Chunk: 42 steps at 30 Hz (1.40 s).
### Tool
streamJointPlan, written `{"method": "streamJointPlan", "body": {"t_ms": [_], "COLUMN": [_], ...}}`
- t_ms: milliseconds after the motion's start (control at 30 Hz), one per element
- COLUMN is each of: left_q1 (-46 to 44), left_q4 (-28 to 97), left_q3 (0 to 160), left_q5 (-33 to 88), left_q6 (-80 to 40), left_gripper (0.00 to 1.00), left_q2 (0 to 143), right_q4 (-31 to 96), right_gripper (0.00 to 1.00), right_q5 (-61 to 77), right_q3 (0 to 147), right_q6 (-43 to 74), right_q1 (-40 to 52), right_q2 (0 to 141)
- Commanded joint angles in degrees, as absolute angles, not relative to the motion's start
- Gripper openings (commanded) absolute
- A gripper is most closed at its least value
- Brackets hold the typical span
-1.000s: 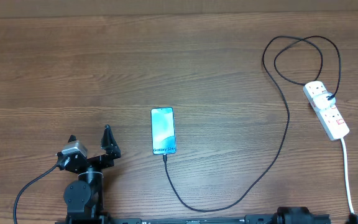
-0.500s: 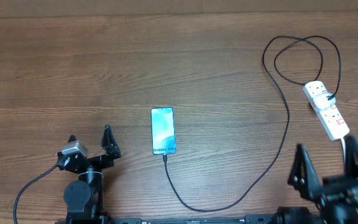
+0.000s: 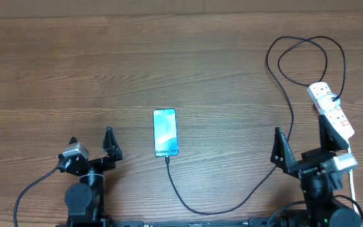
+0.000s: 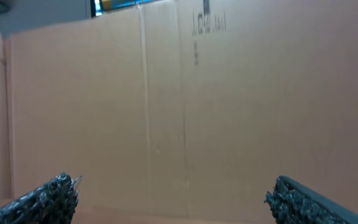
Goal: Plug charger to phone and switch on socket
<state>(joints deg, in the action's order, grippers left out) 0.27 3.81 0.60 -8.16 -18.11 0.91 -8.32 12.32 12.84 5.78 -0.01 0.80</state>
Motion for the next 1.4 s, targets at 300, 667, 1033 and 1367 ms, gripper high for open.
{"method": "streamJointPlan", "body": {"t_ms": [300, 667, 1033, 1367], "left_q1": [0.73, 0.73, 0.73, 0.73], "left_q4": [3.70, 3.73, 3.70, 3.70], "left_q3": [0.27, 0.30, 0.30, 0.27], "left_q5": [-7.88, -7.88, -7.88, -7.88], "left_q6": [-18.85, -18.85, -18.85, -18.85], "left_gripper": [1.00, 1.00, 1.00, 1.00], "left_q2": [0.36, 0.36, 0.36, 0.36], "right_q4": [-13.21, -1.74, 3.60, 3.57], "right_gripper": [1.00, 1.00, 1.00, 1.00], "right_q5": [12.99, 12.97, 12.95, 12.97], "right_q3": [1.54, 0.45, 0.45, 0.45], "right_q6": [1.52, -5.02, -9.06, -9.47], "right_q1": [-0.12, -0.12, -0.12, -0.12], "right_q2": [0.16, 0.16, 0.16, 0.16]}}
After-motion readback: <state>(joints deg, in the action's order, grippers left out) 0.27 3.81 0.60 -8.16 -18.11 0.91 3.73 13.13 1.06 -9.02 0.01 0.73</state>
